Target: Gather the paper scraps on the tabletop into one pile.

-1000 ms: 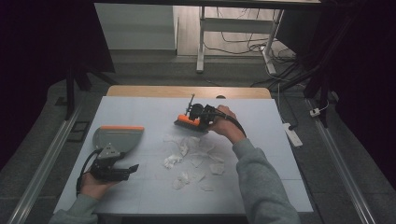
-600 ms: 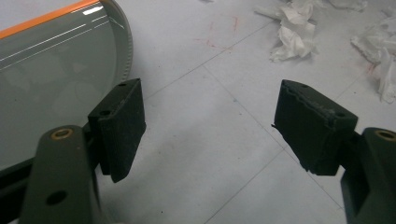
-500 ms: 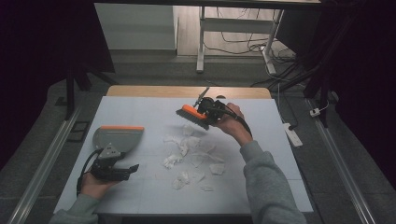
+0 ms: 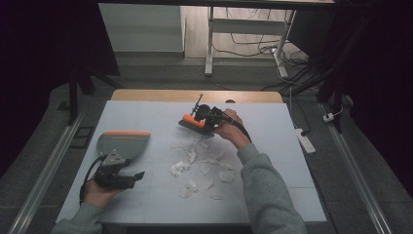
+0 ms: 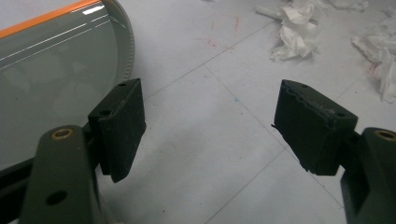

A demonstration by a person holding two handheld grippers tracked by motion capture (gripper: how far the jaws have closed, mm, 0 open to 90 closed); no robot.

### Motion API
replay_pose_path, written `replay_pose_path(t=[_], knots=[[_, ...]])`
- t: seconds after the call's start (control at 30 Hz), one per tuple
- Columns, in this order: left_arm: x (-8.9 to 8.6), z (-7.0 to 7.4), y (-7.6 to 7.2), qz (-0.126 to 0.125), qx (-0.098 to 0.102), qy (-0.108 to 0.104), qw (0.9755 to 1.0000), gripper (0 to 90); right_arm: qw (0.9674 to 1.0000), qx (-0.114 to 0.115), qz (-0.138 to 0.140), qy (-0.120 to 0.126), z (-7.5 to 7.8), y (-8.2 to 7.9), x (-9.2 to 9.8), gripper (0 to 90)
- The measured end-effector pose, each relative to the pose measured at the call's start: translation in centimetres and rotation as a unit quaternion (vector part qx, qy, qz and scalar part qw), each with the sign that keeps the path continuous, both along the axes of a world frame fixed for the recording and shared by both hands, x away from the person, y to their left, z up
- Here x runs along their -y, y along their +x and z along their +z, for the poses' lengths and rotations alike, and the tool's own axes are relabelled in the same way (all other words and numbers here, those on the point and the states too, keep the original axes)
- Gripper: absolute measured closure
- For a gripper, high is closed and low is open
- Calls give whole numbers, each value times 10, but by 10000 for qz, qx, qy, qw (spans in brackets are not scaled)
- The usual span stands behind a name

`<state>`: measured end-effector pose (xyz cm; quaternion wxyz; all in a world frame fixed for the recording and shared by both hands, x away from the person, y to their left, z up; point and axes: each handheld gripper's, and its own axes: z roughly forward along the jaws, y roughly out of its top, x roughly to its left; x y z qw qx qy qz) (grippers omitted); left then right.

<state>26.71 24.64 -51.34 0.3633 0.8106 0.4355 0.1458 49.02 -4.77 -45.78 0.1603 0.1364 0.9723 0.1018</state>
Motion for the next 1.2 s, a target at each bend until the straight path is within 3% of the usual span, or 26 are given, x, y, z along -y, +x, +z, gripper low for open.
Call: replay_pose_path(t=[0.3,0.37,0.47,0.6,0.83,1.0,1.2], knots=[[1,0,0,-4,-3,7,10000,257,9978,-401,528,-52,8,-41,18,704],[1,0,0,-3,1,11,10000,257,9975,-397,569,114,14,-49,25,704],[1,0,0,12,6,5,10000,257,9979,-180,477,397,26,-56,34,703],[0,1,-1,35,16,-13,10000,257,9955,-61,327,883,43,-60,41,703],[0,0,0,31,11,-12,10000,258,9919,9,224,1251,55,-62,44,702],[0,0,0,39,15,-11,10000,258,9877,-77,0,1564,53,-59,35,703],[0,0,-1,33,26,1,10000,258,9792,-267,-171,2004,43,-58,0,702]])
